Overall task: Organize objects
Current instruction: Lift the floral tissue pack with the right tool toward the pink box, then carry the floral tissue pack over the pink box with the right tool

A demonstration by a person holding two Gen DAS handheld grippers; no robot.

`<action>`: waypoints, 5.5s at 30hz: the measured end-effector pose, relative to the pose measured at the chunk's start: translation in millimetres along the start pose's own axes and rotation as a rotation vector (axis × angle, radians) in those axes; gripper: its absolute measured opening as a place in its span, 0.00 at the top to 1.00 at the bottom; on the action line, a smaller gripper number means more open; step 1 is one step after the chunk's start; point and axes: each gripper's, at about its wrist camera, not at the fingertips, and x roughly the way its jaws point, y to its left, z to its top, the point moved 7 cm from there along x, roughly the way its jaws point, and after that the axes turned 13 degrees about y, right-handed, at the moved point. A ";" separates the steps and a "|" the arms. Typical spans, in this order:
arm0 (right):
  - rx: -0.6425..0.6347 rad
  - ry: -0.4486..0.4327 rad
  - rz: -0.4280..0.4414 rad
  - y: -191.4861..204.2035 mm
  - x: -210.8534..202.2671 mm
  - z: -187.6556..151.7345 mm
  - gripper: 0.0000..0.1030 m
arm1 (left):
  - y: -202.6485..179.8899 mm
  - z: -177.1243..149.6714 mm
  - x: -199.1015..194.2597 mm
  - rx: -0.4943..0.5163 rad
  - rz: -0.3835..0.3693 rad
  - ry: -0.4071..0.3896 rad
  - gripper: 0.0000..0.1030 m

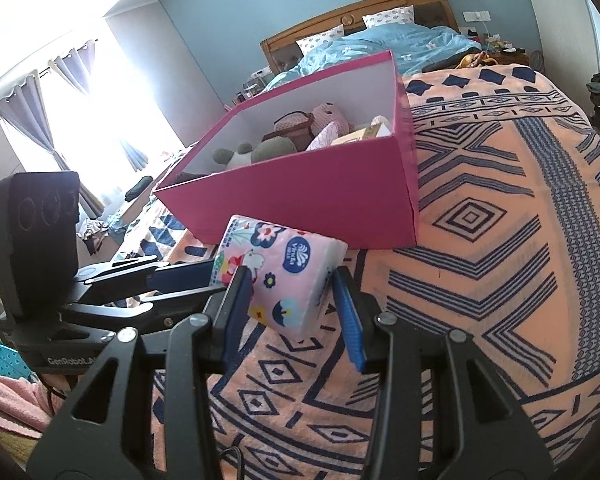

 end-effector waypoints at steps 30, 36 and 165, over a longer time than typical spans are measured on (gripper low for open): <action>-0.051 -0.036 -0.003 13.5 -8.7 19.6 0.56 | 3.9 13.7 -16.4 0.018 0.037 -0.052 0.65; -0.057 -0.044 -0.001 15.2 -10.3 23.4 0.56 | 4.3 17.9 -19.8 0.022 0.042 -0.060 0.65; -0.073 -0.097 0.023 10.4 -1.8 98.4 0.56 | 34.0 84.1 -24.1 -0.007 0.093 -0.114 0.65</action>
